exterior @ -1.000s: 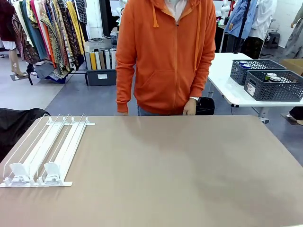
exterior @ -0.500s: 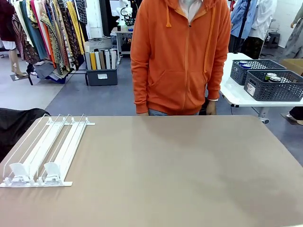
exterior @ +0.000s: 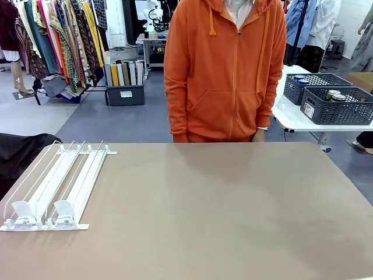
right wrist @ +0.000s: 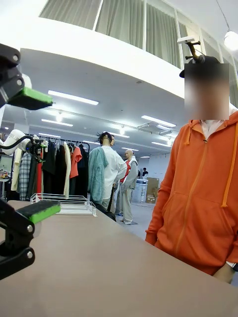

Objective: Retrieve and store the cans from the dispenser.
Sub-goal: Pick up one can from the Automatic Can Dispenser and place it in the middle of the table.

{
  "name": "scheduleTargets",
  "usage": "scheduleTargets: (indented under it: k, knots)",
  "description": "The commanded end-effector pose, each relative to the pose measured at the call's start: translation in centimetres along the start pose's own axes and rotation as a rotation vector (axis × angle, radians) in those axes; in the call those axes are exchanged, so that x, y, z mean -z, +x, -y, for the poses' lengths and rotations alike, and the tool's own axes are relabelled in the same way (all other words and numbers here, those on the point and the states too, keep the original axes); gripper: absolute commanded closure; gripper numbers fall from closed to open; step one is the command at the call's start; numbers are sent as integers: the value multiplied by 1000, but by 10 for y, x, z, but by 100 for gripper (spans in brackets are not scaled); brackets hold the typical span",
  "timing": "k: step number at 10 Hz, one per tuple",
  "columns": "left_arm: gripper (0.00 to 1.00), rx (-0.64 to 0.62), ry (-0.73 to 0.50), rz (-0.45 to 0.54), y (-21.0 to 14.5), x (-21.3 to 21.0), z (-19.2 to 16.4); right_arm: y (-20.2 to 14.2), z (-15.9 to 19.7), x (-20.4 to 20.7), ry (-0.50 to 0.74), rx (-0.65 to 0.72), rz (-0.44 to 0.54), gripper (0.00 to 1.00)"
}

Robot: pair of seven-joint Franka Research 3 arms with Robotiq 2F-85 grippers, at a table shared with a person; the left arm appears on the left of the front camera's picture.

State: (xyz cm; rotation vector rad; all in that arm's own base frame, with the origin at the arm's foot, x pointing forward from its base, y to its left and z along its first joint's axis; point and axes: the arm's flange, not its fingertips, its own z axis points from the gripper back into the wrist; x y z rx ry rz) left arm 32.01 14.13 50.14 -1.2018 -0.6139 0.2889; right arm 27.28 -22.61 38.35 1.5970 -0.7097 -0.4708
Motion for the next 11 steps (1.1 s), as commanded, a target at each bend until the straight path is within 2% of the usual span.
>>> scheduleTargets:
  k: [1, 11]
  knots:
    - [0, 13, -22, 9, 1, 1, 1, -1, -5, -1, 2, 13, -9, 0]
    - [0, 13, -22, 9, 1, 1, 1, -1, -5, -1, 2, 13, -9, 0]
